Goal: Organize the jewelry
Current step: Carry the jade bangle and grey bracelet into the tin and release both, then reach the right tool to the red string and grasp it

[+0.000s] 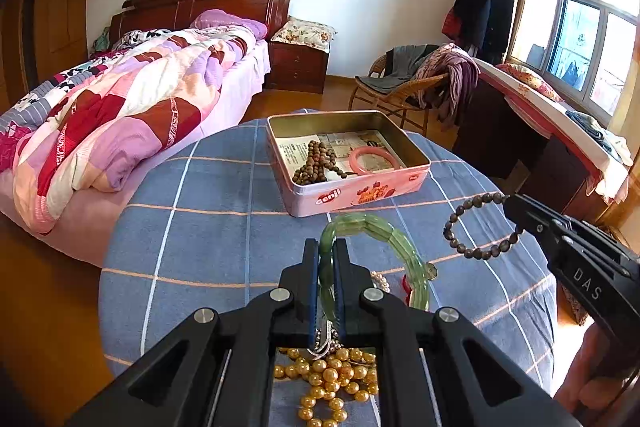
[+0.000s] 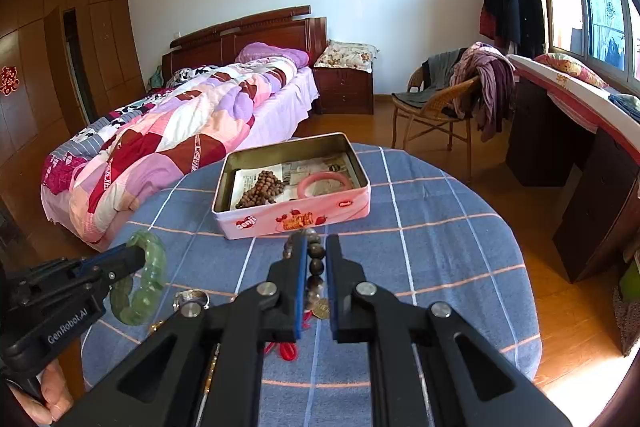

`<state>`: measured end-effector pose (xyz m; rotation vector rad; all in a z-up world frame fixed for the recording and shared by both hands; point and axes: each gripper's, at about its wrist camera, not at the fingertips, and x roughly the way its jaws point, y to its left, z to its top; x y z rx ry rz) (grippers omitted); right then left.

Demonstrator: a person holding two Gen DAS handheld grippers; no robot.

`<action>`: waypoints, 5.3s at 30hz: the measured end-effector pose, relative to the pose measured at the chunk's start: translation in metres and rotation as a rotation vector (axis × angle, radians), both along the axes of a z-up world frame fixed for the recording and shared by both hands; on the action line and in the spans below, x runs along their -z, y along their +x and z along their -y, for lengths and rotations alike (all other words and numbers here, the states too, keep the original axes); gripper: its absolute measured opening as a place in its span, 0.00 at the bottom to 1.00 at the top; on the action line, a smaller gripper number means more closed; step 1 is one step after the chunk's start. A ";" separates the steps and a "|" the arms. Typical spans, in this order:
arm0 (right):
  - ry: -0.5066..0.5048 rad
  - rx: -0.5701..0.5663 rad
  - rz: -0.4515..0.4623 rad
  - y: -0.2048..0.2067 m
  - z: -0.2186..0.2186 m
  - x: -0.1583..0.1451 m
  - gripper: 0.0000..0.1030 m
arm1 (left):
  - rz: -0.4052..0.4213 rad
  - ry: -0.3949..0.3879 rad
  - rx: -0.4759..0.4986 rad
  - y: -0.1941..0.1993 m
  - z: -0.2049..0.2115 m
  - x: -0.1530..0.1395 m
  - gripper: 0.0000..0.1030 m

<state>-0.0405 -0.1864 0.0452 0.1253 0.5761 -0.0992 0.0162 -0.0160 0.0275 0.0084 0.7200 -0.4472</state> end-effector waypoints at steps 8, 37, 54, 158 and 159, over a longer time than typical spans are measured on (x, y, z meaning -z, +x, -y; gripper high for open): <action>-0.012 0.009 -0.023 0.010 0.001 0.009 0.11 | -0.034 0.011 0.015 0.010 0.007 0.013 0.06; 0.259 -0.066 -0.043 0.200 0.049 0.035 0.11 | -0.115 0.003 0.030 0.210 0.082 0.035 0.06; 0.147 0.041 0.008 0.133 0.051 0.004 0.77 | -0.056 0.146 -0.053 0.157 0.064 0.008 0.64; 0.034 -0.052 -0.319 0.024 0.007 0.089 0.10 | -0.281 0.062 -0.030 0.032 -0.016 0.070 0.66; 0.036 -0.054 -0.310 0.023 0.006 0.088 0.10 | -0.276 0.042 -0.030 0.031 -0.019 0.067 0.66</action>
